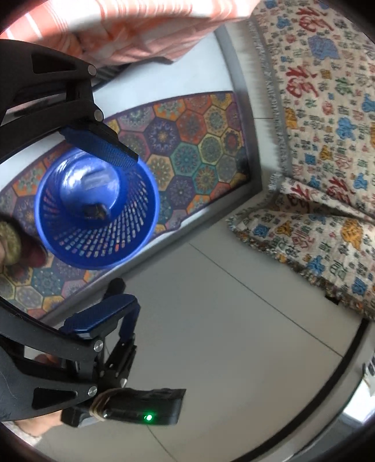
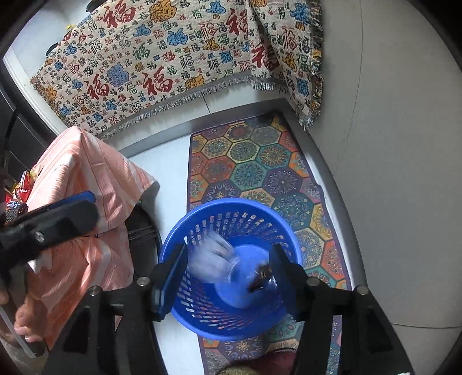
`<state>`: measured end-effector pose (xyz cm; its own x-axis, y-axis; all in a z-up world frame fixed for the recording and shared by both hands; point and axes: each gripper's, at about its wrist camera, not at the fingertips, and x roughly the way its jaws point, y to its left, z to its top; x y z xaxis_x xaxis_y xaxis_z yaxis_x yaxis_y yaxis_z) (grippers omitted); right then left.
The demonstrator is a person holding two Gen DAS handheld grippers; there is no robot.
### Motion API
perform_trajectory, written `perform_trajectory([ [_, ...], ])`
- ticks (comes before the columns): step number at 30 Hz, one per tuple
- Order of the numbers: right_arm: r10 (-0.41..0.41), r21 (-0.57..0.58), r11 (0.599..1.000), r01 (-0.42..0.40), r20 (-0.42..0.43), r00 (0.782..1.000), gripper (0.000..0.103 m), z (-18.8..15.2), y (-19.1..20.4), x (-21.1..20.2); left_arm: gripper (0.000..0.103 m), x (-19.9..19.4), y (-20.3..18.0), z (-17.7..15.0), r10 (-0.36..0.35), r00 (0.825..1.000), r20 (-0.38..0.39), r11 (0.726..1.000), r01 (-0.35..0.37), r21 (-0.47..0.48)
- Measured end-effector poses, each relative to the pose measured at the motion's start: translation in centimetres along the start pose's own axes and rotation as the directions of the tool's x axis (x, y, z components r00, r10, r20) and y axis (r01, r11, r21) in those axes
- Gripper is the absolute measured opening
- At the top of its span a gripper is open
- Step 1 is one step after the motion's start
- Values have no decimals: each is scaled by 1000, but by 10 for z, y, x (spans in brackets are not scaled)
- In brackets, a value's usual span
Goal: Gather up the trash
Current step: 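Carry both items to the blue wastebasket and open both tools to drop them, then grasp the red plastic bag with the left tool while the right tool grasps the black mesh net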
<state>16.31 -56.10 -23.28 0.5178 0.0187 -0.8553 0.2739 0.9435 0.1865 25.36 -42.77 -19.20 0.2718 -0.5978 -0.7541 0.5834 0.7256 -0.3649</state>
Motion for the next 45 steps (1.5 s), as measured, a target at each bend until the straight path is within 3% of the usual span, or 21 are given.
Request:
perform_trajectory([
  [4,-30,-10,999,31,55,998,60,1,6,-19,91,-40,-2,-10,40,998,52,998,-43,44],
  [8,-68,-47,996,77,168,983,60,5,25,-53,91,-89,4,-29,67,994,87,996,-72,55],
  [11,-98,-75,990,122,267,959,63,6,47,-82,94,-123,14,-46,99,989,111,993,-104,48],
  [16,-96,-112,981,157,424,900,70,2,103,-122,96,-183,53,-85,182,974,134,982,-186,15],
  [20,-40,-197,969,145,457,889,71,-10,170,-129,96,-228,103,-121,294,945,145,956,-292,-30],
  [24,86,-325,944,52,399,913,71,-38,248,-122,96,-267,156,-157,407,903,140,913,-398,-88],
  [27,172,-432,901,-30,293,941,71,-63,313,-103,96,-289,194,-179,477,870,124,877,-462,-131],
  [30,215,-512,853,-102,166,962,71,-88,368,-77,96,-307,234,-197,533,840,100,839,-509,-193],
  [32,197,-548,830,-98,126,972,71,-103,393,-61,96,-315,258,-209,569,819,80,809,-539,-234],
  [36,123,-588,806,-68,54,991,71,-114,428,-30,96,-318,289,-220,606,795,39,773,-576,-267],
  [39,117,-568,820,-71,45,992,71,-111,438,-23,96,-321,312,-228,611,792,10,755,-579,-309],
  [42,103,-546,835,-67,35,994,74,-103,447,-16,100,-326,320,-231,629,777,9,738,-593,-322],
  [45,89,-523,850,-56,37,995,78,-95,459,-8,103,-324,323,-227,634,774,4,736,-601,-311],
])
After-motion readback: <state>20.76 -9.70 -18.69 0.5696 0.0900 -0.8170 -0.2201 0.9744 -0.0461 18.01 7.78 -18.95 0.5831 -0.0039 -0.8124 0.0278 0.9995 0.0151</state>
